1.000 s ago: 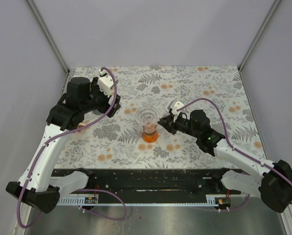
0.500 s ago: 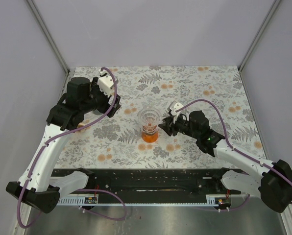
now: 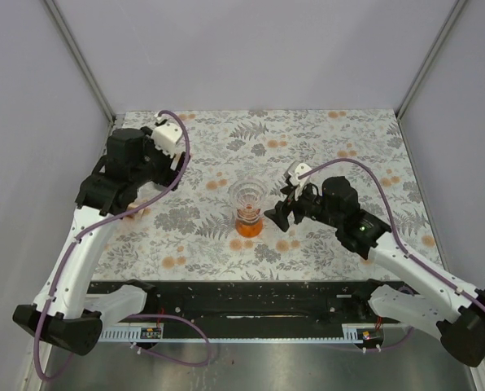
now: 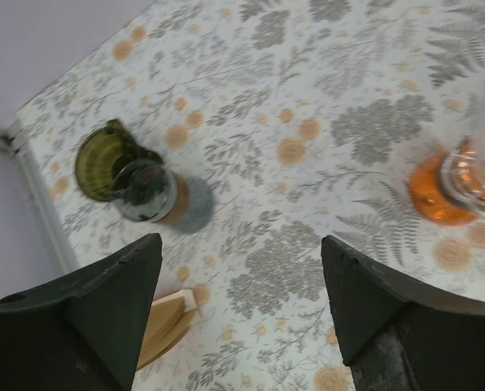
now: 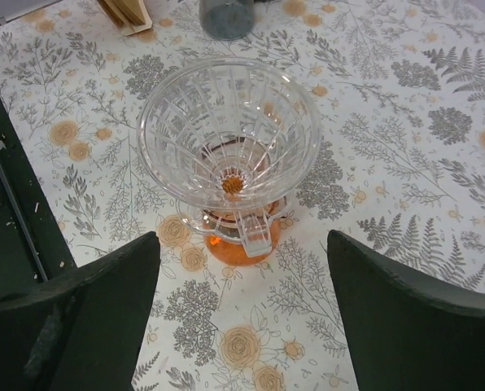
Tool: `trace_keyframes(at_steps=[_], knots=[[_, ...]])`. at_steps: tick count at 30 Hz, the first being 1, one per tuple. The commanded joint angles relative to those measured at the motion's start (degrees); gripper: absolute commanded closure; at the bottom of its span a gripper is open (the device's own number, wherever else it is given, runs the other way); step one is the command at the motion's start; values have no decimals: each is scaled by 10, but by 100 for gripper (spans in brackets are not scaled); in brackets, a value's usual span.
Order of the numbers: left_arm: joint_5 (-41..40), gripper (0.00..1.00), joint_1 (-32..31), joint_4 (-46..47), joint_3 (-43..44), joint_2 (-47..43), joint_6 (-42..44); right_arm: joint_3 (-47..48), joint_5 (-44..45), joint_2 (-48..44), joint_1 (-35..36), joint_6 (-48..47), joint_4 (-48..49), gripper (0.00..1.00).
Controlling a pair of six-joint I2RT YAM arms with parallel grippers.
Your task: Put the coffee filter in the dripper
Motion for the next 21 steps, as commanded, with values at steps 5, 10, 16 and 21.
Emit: trace_keyframes(at_steps=[5, 10, 16, 21], knots=[[-155, 18, 123, 26, -33, -9, 44, 139, 67, -34, 5, -2, -207, 9], [-113, 25, 273, 47, -60, 17, 49, 170, 71, -42, 5, -1, -250, 9], [-97, 33, 375, 68, -83, 70, 55, 189, 62, -33, 5, 5, -255, 9], [-108, 32, 393, 118, -116, 76, 10, 186, 54, -25, 5, 27, -239, 10]])
